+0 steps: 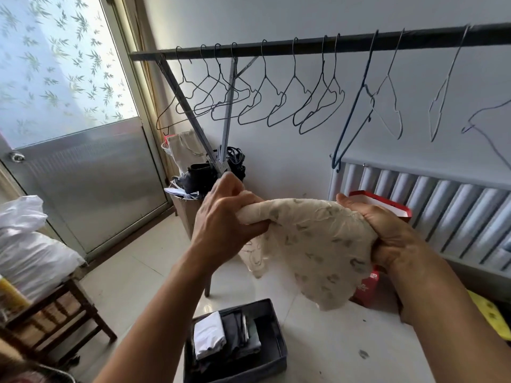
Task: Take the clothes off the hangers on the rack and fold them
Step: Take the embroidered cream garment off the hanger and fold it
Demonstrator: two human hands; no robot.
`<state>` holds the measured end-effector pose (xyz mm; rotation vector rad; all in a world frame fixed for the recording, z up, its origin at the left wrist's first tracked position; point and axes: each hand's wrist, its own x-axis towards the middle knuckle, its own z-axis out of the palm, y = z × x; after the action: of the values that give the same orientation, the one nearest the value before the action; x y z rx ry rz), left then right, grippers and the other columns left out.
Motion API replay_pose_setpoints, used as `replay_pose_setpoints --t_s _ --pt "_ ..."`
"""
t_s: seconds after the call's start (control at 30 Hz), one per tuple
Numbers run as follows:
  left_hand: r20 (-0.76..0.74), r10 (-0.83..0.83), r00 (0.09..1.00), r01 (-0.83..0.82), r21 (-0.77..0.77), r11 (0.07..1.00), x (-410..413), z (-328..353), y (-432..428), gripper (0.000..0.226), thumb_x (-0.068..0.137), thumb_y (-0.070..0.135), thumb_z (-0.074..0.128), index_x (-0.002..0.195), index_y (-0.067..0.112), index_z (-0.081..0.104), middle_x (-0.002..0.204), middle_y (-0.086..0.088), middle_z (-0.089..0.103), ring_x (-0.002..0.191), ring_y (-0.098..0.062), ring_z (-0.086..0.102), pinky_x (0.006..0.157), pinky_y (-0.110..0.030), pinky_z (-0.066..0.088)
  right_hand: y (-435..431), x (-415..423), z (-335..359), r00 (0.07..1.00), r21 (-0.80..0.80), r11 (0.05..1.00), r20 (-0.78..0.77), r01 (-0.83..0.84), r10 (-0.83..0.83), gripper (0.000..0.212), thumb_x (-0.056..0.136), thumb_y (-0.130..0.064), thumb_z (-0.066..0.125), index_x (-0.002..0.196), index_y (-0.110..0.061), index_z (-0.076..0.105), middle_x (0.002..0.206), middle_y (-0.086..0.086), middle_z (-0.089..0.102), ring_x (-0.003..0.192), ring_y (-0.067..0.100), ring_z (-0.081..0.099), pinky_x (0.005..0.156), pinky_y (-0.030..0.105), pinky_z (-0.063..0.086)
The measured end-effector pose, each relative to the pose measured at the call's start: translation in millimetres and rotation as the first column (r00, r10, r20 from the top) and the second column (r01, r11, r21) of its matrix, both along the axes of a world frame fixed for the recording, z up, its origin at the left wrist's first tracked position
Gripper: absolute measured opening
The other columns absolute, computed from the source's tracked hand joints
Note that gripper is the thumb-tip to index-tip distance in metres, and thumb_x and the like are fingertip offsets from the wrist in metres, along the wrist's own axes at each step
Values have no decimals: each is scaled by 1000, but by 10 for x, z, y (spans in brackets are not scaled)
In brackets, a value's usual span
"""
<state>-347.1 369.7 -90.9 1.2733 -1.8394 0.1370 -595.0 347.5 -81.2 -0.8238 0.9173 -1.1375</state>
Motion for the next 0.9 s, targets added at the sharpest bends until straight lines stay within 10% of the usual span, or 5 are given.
replay_pose_setpoints --t_s 0.13,0.23,0.37,0.73,0.9 --pt "-173 -167 971 190 132 973 10 62 12 19 70 38 75 85 26 73 118 9 57 113 -10 50 89 -26 44 31 -39 -10 981 -54 985 91 -166 170 57 90 -54 46 75 -10 79 84 12 75 77 23 74 66 35 58" --pt "-545 -228 806 445 306 841 -33 124 105 18 83 9 71 95 22 73 90 4 73 81 -6 67 70 -25 55 97 -60 -31 976 -189 958 -5 -215 218 38 75 -39 71 104 -13 75 101 13 74 88 28 73 67 38 59" --pt "-757 -169 631 605 344 718 -32 82 160 15 81 18 64 85 23 77 81 -2 74 71 -14 69 65 -27 57 -2 -147 -138 972 -242 942 -95 -233 216 111 54 -16 93 148 -22 34 122 17 66 104 39 67 75 44 58" --pt "-977 6 214 825 185 533 -168 -187 199 29 60 18 69 87 12 78 82 -15 71 68 -24 70 65 -35 61 163 -148 -190 964 -120 957 -66 -265 258 56 81 -24 77 132 -18 56 125 18 64 108 40 65 94 62 48" --pt "-991 27 130 852 126 508 -238 -370 252 33 59 17 68 90 13 77 85 -17 68 68 -25 68 67 -37 58 262 -191 -341 916 -62 915 25 -399 401 56 32 -42 98 81 -22 80 93 13 75 83 30 73 76 46 60"
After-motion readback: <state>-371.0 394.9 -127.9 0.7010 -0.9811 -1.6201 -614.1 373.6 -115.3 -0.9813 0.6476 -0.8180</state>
